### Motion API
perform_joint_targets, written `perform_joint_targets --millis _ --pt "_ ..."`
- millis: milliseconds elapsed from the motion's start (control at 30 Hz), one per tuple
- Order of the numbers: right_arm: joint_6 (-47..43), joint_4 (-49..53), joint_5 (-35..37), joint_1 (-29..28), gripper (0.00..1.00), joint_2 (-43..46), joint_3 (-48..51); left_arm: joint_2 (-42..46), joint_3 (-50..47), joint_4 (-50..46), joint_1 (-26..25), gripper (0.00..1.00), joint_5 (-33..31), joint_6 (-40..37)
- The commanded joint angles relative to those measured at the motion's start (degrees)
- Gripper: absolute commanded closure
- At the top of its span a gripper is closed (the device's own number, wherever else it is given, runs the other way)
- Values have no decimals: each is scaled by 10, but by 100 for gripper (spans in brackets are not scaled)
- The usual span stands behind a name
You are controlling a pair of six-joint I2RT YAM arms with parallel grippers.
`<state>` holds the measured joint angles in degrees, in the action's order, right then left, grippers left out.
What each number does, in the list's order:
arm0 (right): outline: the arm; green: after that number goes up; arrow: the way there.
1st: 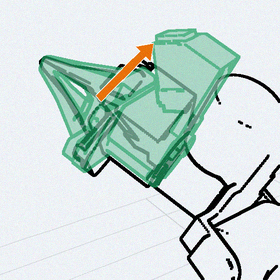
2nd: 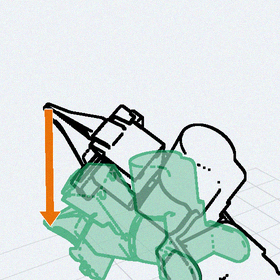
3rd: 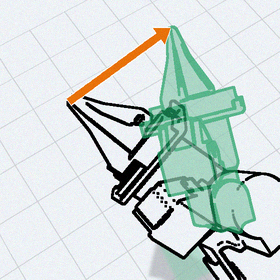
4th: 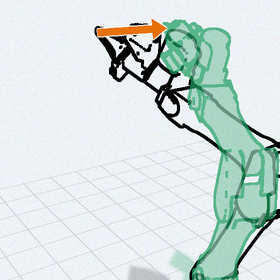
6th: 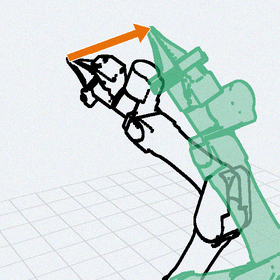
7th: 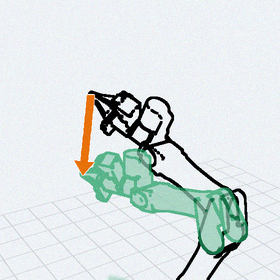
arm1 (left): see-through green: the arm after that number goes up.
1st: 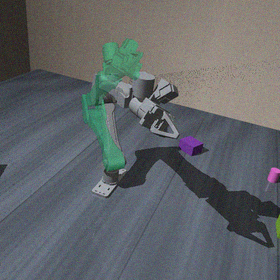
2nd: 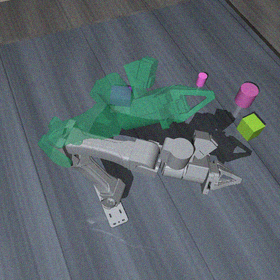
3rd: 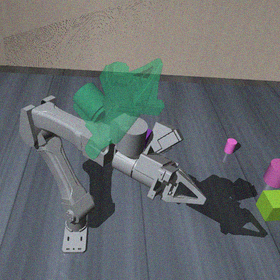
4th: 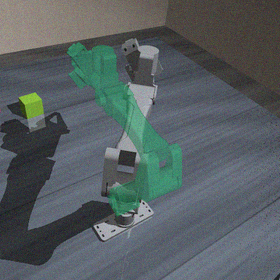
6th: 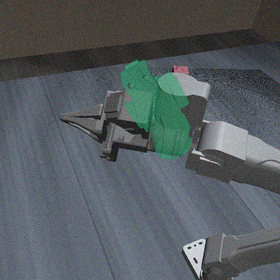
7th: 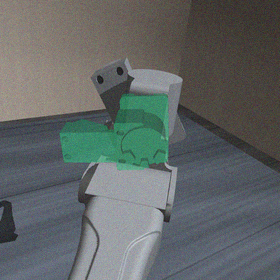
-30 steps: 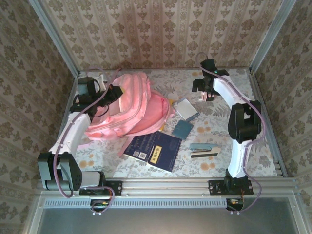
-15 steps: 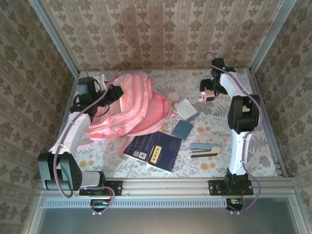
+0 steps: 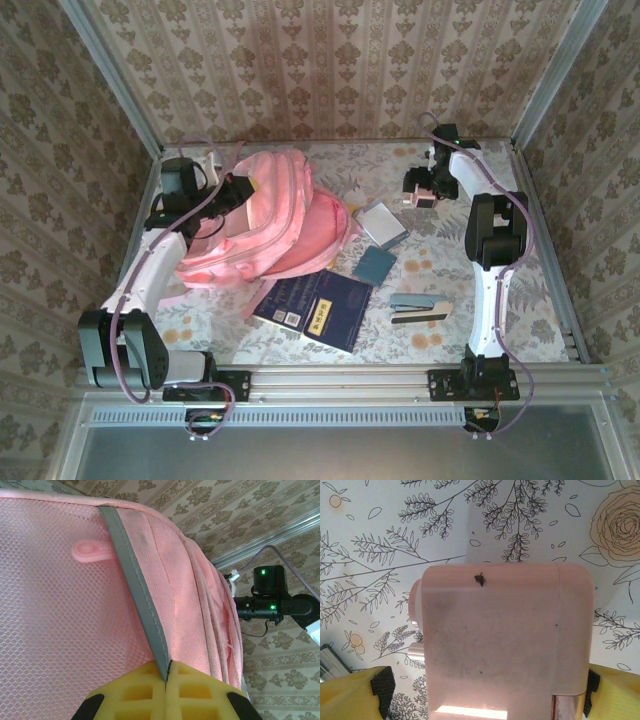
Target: Pack books, pencil case, and school supplies into a backpack
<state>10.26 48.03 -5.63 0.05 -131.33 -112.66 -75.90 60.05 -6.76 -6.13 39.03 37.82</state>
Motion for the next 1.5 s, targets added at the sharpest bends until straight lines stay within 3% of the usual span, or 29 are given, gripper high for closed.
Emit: perform_joint_targets --millis 0,233,567,633,767,933,1033,1200,1467 --pt "5 11 16 -3 8 6 6 12 6 61 -5 100 26 3" --pt "30 27 64 -1 15 -17 -22 9 4 59 -8 100 24 2" --pt "37 42 42 -2 27 -39 -40 6 5 58 -8 100 23 0" --pt "39 43 42 -2 34 -36 -40 3 6 57 -7 100 23 0" --pt "42 40 48 -3 36 -5 -32 2 7 56 -7 100 23 -4" --pt "69 7 52 -4 38 90 23 -1 27 41 -9 100 38 -18" --pt "98 -38 34 -10 39 179 100 6 84 -35 -12 100 47 -50" --pt "150 -145 0 -43 41 349 278 38 183 -167 -48 100 7 -142" --pt "183 -199 -78 -133 41 528 416 50 212 -177 -49 100 97 -170"
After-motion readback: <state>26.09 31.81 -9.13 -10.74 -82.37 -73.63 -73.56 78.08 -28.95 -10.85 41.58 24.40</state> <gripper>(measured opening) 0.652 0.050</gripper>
